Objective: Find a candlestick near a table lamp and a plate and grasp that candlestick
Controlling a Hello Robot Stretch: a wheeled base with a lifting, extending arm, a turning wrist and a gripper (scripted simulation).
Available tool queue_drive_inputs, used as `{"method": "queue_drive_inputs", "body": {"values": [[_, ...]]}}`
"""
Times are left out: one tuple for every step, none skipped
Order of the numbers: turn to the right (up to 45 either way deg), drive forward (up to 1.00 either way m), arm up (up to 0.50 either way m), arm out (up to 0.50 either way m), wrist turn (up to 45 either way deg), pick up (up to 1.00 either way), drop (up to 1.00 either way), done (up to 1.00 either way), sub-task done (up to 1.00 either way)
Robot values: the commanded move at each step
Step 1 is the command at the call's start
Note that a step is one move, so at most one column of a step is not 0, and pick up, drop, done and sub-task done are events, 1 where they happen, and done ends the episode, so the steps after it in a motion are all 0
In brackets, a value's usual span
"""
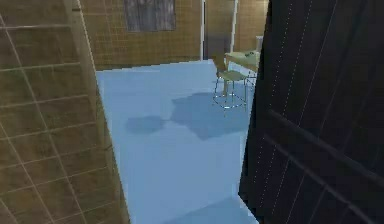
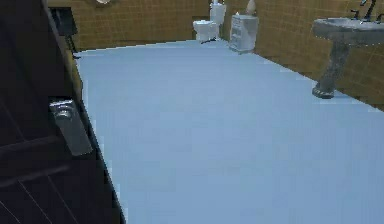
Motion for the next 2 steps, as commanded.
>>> {"method": "queue_drive_inputs", "body": {"values": [[0.0, 1.0, 0.0, 0.0, 0.0, 0.0, 0.0, 0.0, 0.0], [-3.0, 0.0, 0.0, 0.0, 0.0, 0.0, 0.0, 0.0, 0.0]]}}
